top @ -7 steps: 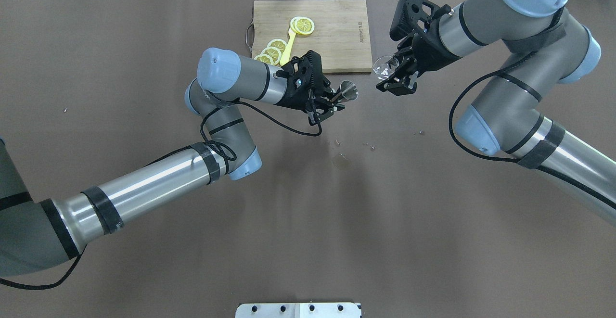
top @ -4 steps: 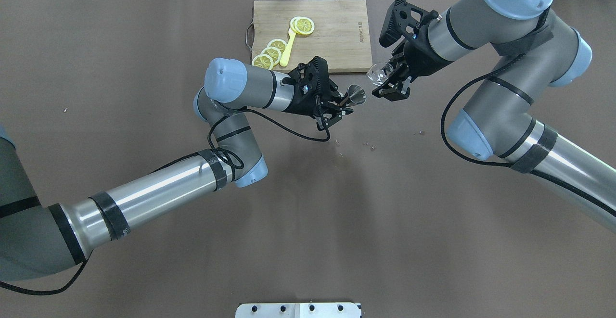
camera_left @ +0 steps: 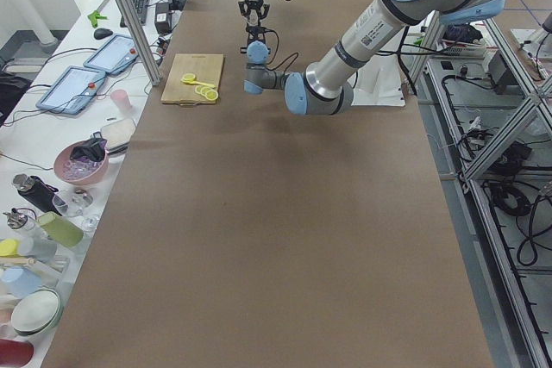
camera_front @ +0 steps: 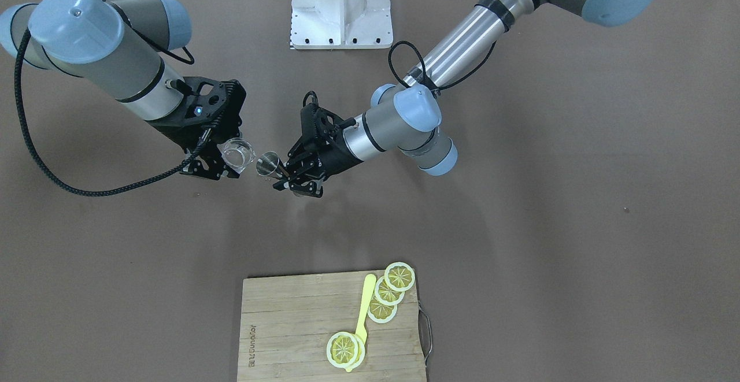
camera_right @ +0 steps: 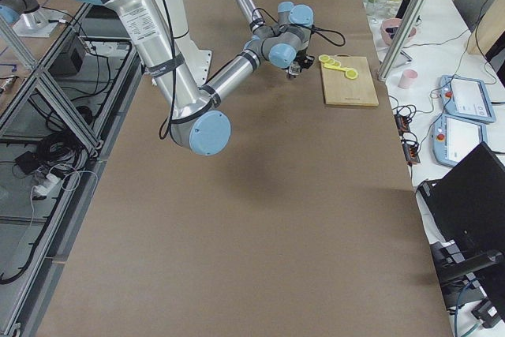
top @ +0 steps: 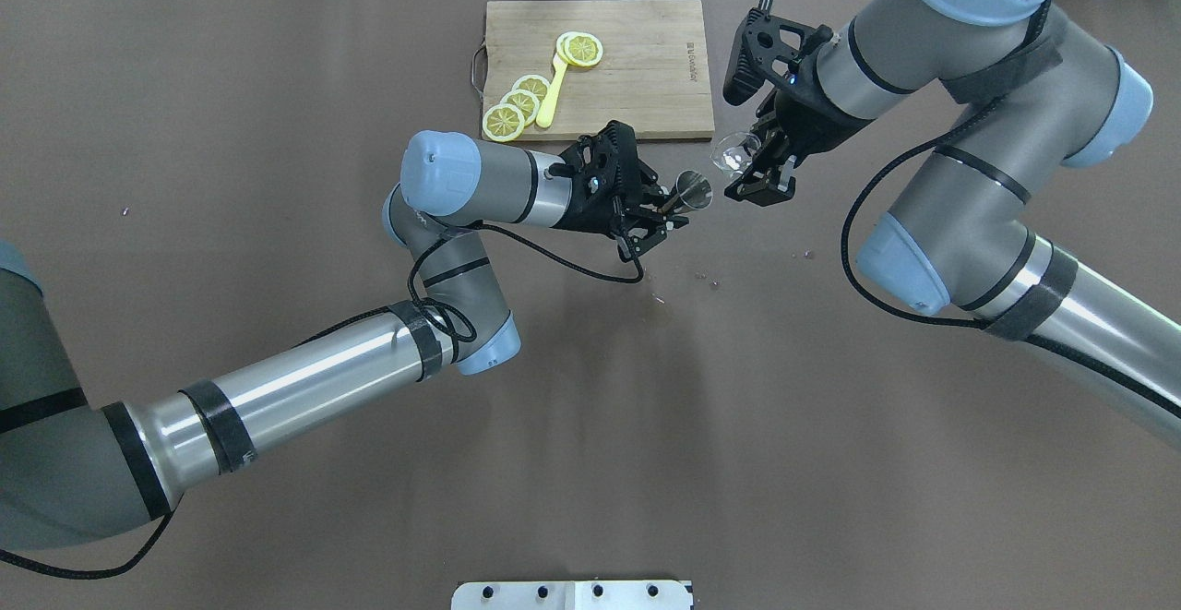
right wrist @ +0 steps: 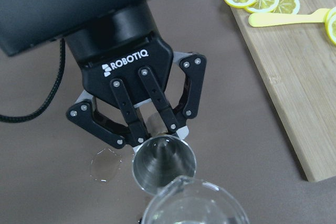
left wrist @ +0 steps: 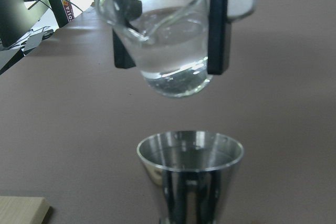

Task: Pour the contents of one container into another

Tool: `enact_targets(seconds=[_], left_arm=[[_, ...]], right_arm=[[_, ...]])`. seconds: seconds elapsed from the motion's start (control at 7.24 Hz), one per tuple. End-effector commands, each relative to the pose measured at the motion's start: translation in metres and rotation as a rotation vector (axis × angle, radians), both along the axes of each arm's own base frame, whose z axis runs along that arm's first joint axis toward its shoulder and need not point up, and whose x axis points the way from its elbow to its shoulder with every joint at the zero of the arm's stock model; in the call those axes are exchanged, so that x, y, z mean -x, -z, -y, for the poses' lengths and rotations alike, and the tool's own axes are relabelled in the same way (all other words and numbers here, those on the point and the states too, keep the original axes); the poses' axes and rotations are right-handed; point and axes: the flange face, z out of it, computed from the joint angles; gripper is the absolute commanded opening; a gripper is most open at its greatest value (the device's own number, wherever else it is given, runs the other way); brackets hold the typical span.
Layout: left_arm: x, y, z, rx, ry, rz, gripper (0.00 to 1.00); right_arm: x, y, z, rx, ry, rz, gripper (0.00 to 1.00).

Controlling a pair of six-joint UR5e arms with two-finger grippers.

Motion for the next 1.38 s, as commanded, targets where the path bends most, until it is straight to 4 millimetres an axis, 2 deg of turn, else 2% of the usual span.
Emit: enact_targets(seconds=[0.0, 0.41, 0.83, 1.24], left_arm=[[-0.001, 0.000, -0.001, 0.001, 0.002, -0.001, 0.00], [-0.001, 0.001, 0.000, 0.002, 0.009, -0.004, 0.00], [0.000, 0.001, 0.000, 0.000, 0.009, -0.006, 0.00], [0.000, 0.001, 0.000, 0.000, 0.014, -0.009, 0.00]], right_arm=[[0.010, -0.003, -0.007, 0.001, 0.041, -0.047, 0.00], [0.018, -0.002, -0.008, -0.016, 0.089, -0.095, 0.00], [0.022, 0.017, -0.003, -0.032, 0.119, -0.131, 0.00], [0.023, 0.017, 0.002, -0.047, 0.129, -0.167, 0.00]])
